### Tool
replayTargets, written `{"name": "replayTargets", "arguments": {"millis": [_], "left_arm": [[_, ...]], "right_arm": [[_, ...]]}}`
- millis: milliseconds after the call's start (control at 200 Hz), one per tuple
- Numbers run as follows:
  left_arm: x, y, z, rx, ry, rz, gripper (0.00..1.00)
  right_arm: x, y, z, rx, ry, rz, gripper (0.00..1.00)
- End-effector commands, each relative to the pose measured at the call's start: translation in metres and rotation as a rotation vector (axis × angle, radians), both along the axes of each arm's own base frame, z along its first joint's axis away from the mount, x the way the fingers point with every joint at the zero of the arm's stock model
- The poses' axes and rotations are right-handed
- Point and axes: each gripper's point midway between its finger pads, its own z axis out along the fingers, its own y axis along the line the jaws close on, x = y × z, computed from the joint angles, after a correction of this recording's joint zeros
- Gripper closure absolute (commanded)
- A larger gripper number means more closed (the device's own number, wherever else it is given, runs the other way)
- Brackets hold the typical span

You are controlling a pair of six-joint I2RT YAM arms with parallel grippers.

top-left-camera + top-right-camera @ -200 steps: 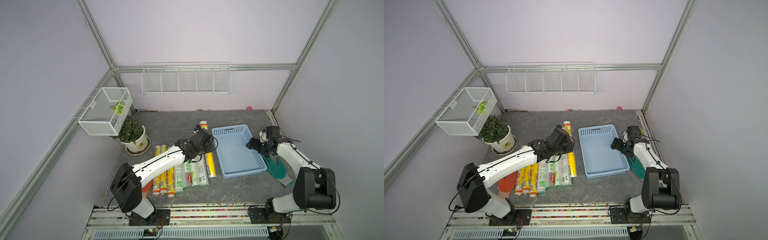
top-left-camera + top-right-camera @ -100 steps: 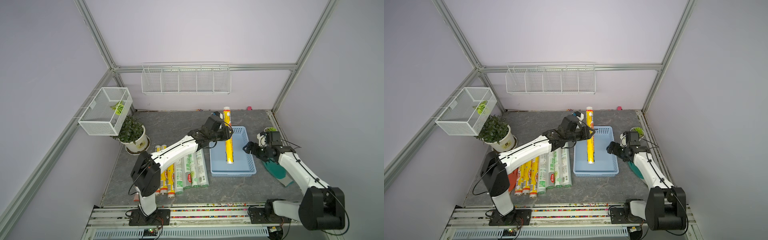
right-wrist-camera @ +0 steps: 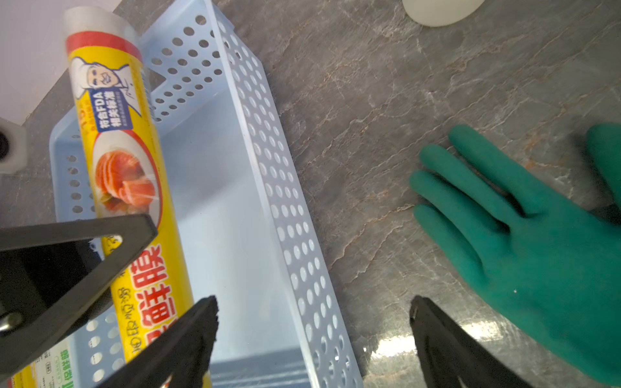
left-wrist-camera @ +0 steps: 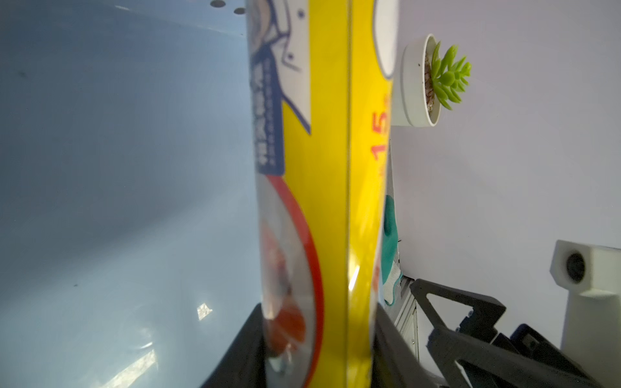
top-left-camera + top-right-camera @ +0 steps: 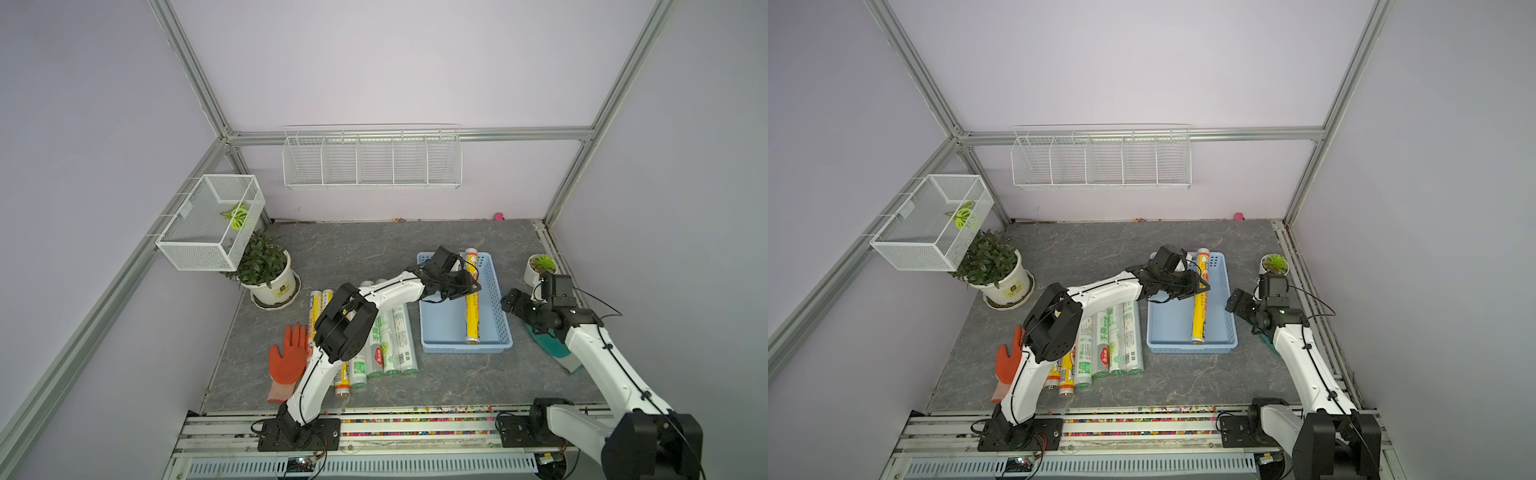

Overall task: Put the plastic wrap into the basket
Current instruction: Place the plastic wrap in the basket.

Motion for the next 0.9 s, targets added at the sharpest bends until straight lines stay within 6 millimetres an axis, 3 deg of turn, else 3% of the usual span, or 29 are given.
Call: {"name": "replayTargets", "arguments": {"millis": [0, 275, 535, 685, 830, 895], "left_arm": [[-0.002, -0.015, 0.018, -0.061, 0.012, 0.004, 1.00], [0.008, -0.029, -0.023, 0.008, 0.055, 0.054, 1.00], [0.007, -0.039, -0.040, 0.017, 0.076, 0.065, 0.96], [0.001, -0.047, -0.047, 0.017, 0.104, 0.044, 0.88], [-0.001, -0.047, -0.049, 0.030, 0.122, 0.051, 0.61], [-0.002, -0.045, -0.047, 0.038, 0.136, 0.057, 0.55]], "right_arm": [[0.002, 0.006, -0.012, 0.045, 0.025, 0.006, 0.05], [0.016, 0.036, -0.020, 0.233, 0.022, 0.054, 0.06], [0.016, 0.018, -0.026, 0.193, 0.014, -0.056, 0.06], [0.017, 0.022, -0.026, 0.225, 0.010, -0.040, 0.06], [0.021, 0.033, -0.025, 0.295, -0.006, -0.017, 0.06], [0.021, 0.035, -0.025, 0.323, -0.008, -0.023, 0.06]]}}
